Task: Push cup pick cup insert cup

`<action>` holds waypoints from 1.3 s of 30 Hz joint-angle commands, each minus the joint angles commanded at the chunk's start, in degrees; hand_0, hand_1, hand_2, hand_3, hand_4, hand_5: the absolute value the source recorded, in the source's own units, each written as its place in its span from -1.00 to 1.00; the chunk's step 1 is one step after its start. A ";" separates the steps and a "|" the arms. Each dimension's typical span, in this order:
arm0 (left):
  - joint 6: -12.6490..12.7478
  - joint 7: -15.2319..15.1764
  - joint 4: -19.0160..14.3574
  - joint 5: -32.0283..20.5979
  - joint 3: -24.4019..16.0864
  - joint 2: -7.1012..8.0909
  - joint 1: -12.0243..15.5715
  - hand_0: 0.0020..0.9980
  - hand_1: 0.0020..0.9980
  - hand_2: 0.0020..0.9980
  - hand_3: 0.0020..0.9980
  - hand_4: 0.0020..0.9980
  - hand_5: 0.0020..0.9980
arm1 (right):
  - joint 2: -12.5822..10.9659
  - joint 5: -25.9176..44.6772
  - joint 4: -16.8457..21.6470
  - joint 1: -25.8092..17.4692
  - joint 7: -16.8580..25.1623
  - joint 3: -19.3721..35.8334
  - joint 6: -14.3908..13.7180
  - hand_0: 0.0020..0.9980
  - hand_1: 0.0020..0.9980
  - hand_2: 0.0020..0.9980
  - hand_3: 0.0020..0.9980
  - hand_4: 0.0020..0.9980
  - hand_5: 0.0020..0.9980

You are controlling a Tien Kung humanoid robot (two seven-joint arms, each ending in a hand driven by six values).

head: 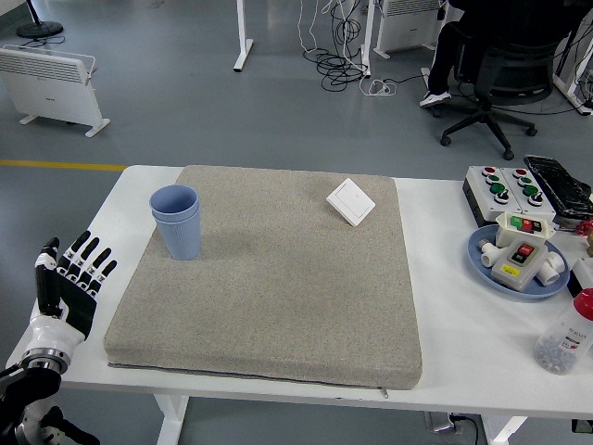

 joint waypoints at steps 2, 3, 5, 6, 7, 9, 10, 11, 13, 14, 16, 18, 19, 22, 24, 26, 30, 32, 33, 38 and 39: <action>-0.05 0.05 -0.04 -0.03 0.18 -0.08 -0.05 0.70 0.75 0.88 0.73 0.21 1.00 | 0.01 -0.09 0.00 -0.06 -0.09 -0.04 0.01 0.38 0.18 0.20 0.09 -0.78 -0.08; -0.07 0.05 -0.03 -0.01 0.21 -0.12 -0.02 0.71 0.75 0.88 0.73 0.20 1.00 | 0.03 -0.12 0.00 -0.10 -0.14 -0.05 0.01 0.38 0.18 0.20 0.09 -0.78 -0.07; -0.12 0.07 0.06 0.05 0.17 -0.24 0.10 0.71 0.75 0.88 0.73 0.20 1.00 | 0.07 -0.18 0.00 -0.20 -0.26 -0.11 0.02 0.38 0.18 0.20 0.09 -0.78 -0.07; -0.12 0.08 0.10 0.02 0.18 -0.25 0.26 0.71 0.75 0.88 0.73 0.20 1.00 | 0.07 -0.19 0.00 -0.31 -0.31 -0.15 0.03 0.38 0.18 0.20 0.09 -0.78 -0.07; -0.11 0.08 0.13 -0.01 0.20 -0.24 0.40 0.71 0.75 0.88 0.73 0.20 1.00 | 0.07 -0.19 0.00 -0.40 -0.36 -0.18 0.04 0.38 0.18 0.20 0.09 -0.78 -0.07; -0.07 0.12 0.23 0.00 0.34 -0.18 0.55 0.71 0.75 0.88 0.73 0.21 1.00 | 0.05 -0.19 0.00 -0.51 -0.35 -0.18 0.07 0.38 0.19 0.20 0.09 -0.79 -0.07; -0.11 0.11 0.29 0.02 0.44 -0.13 0.52 0.71 0.75 0.88 0.73 0.21 1.00 | 0.07 -0.11 0.00 -0.56 -0.33 -0.08 0.07 0.38 0.19 0.20 0.09 -0.79 -0.07; -0.12 0.10 0.32 0.03 0.48 -0.12 0.50 0.71 0.75 0.88 0.73 0.21 1.00 | 0.08 -0.08 0.00 -0.58 -0.32 -0.04 0.06 0.38 0.19 0.20 0.09 -0.79 -0.07; -0.11 0.09 0.39 0.01 0.46 -0.13 0.37 0.71 0.75 0.88 0.73 0.21 1.00 | 0.14 -0.04 0.00 -0.64 -0.25 0.11 0.03 0.38 0.19 0.20 0.09 -0.79 -0.07; -0.15 0.05 0.36 0.02 0.45 -0.14 0.36 0.71 0.75 0.88 0.73 0.21 1.00 | 0.18 -0.21 0.00 -0.70 -0.18 0.27 0.00 0.38 0.19 0.20 0.09 -0.79 -0.07; -0.22 0.04 0.38 0.01 0.51 -0.08 0.39 0.71 0.75 0.88 0.74 0.21 1.00 | 0.20 -0.31 0.00 -0.71 -0.10 0.41 -0.01 0.38 0.18 0.20 0.09 -0.78 -0.07; -0.26 0.05 0.48 -0.01 0.60 0.00 0.41 0.71 0.75 0.88 0.74 0.21 1.00 | 0.22 -0.25 0.00 -0.70 -0.01 0.55 -0.03 0.38 0.18 0.20 0.09 -0.78 -0.07; -0.26 0.04 0.49 -0.02 0.61 -0.01 0.43 0.71 0.75 0.88 0.74 0.21 1.00 | 0.23 -0.25 0.00 -0.70 0.01 0.58 -0.04 0.38 0.18 0.20 0.09 -0.78 -0.07; -0.22 -0.01 0.55 -0.03 0.56 -0.09 0.46 0.71 0.75 0.88 0.75 0.21 1.00 | 0.26 -0.28 0.00 -0.69 0.11 0.72 -0.07 0.38 0.18 0.21 0.09 -0.79 -0.07; -0.18 0.00 0.64 0.00 0.51 -0.12 0.40 0.71 0.75 0.88 0.75 0.21 1.00 | 0.27 -0.27 0.00 -0.65 0.14 0.74 -0.06 0.38 0.18 0.21 0.09 -0.79 -0.07; -0.10 0.03 0.73 0.19 0.43 -0.17 0.35 0.71 0.75 0.88 0.75 0.21 1.00 | 0.28 -0.40 0.00 -0.61 0.15 0.82 -0.07 0.38 0.18 0.21 0.09 -0.79 -0.07; 0.03 -0.19 0.99 0.25 0.29 -0.21 0.42 0.71 0.75 0.89 0.75 0.21 1.00 | 0.30 -0.41 0.00 -0.60 0.07 0.80 -0.04 0.38 0.18 0.21 0.09 -0.79 -0.08; 0.07 -0.21 1.09 0.16 0.21 -0.23 0.49 0.71 0.75 0.89 0.75 0.21 1.00 | 0.29 -0.22 0.00 -0.60 -0.03 0.70 0.03 0.38 0.18 0.21 0.09 -0.79 -0.08; 0.07 -0.23 1.12 0.14 0.18 -0.25 0.49 0.71 0.75 0.89 0.75 0.21 1.00 | 0.28 -0.13 0.00 -0.59 -0.07 0.66 0.06 0.38 0.18 0.25 0.09 -0.79 -0.07; 0.11 -0.27 1.27 0.20 0.15 -0.38 0.30 0.71 0.75 0.89 0.75 0.21 1.00 | 0.20 0.01 0.00 -0.48 -0.13 0.58 0.17 0.38 0.18 0.25 0.09 -0.79 -0.07; 0.12 -0.28 1.27 0.20 0.15 -0.38 0.29 0.71 0.75 0.89 0.75 0.21 1.00 | 0.20 0.01 0.00 -0.48 -0.13 0.58 0.18 0.38 0.18 0.25 0.09 -0.79 -0.07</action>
